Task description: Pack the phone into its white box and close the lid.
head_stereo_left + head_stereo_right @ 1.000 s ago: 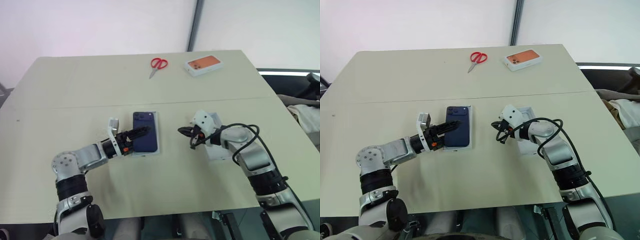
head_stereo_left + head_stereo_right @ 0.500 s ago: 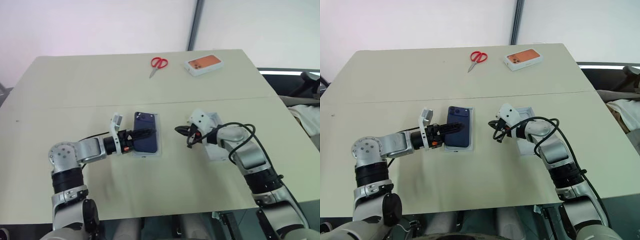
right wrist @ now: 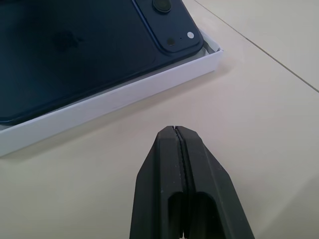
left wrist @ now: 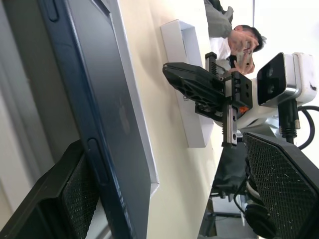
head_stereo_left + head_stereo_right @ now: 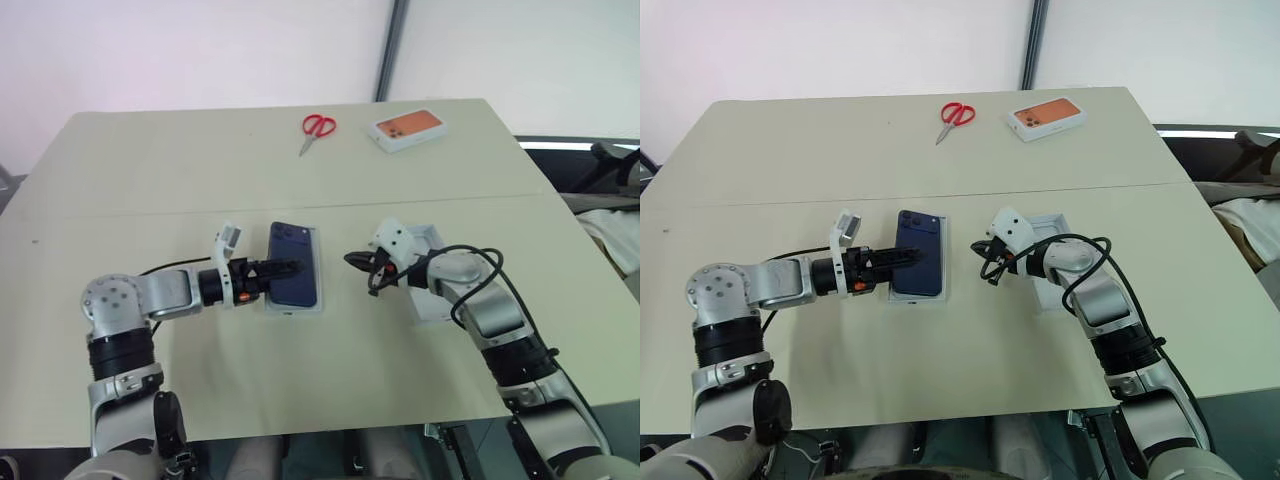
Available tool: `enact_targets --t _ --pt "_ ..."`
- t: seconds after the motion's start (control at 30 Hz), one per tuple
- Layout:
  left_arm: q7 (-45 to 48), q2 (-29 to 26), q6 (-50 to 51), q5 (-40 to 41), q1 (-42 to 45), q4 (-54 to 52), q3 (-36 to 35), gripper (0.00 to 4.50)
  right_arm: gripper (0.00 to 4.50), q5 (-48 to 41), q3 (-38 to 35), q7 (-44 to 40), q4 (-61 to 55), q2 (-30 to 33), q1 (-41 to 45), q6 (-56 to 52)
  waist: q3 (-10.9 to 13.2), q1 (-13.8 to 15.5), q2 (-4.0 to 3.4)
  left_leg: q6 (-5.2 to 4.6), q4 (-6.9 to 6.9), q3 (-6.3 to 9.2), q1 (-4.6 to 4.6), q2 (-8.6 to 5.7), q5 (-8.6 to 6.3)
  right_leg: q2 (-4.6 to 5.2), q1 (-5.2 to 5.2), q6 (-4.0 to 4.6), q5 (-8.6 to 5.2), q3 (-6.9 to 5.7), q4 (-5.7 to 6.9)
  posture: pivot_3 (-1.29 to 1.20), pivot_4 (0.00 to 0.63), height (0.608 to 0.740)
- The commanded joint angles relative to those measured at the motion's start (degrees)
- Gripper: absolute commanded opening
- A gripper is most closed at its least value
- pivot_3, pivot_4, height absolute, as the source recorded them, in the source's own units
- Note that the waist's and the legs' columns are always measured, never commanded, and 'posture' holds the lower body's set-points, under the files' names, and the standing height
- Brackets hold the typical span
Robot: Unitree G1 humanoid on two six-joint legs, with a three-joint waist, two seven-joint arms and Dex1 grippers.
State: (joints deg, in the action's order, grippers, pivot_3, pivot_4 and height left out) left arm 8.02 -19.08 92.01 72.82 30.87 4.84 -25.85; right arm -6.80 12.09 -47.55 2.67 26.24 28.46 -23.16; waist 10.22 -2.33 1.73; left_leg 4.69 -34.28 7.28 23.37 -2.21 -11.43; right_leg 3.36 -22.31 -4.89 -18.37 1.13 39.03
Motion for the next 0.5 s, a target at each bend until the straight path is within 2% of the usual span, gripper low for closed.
enact_targets --t 0.03,0.5 --pt "-0.65 -0.53 0.47 3.18 1.12 -3.20 -1.30 4.47 0.00 0.27 -0.18 0.08 -0.25 -0.33 1.36 1.48 0.00 0.08 0.00 0.00 0.00 0.00 0.00 0.00 0.00 0.01 0.00 0.00 0.00 0.00 0.00 0.00 0.150 0.740" --pt "-2.22 -4.89 0.18 8.05 0.43 -4.87 -0.16 4.47 0.00 0.79 -0.10 -0.25 0.86 -1.01 1.70 2.42 0.01 0.10 0.00 0.00 0.00 0.01 0.00 -0.01 0.00 0.02 0.00 0.00 0.00 0.00 0.00 0.00 0.150 0.740"
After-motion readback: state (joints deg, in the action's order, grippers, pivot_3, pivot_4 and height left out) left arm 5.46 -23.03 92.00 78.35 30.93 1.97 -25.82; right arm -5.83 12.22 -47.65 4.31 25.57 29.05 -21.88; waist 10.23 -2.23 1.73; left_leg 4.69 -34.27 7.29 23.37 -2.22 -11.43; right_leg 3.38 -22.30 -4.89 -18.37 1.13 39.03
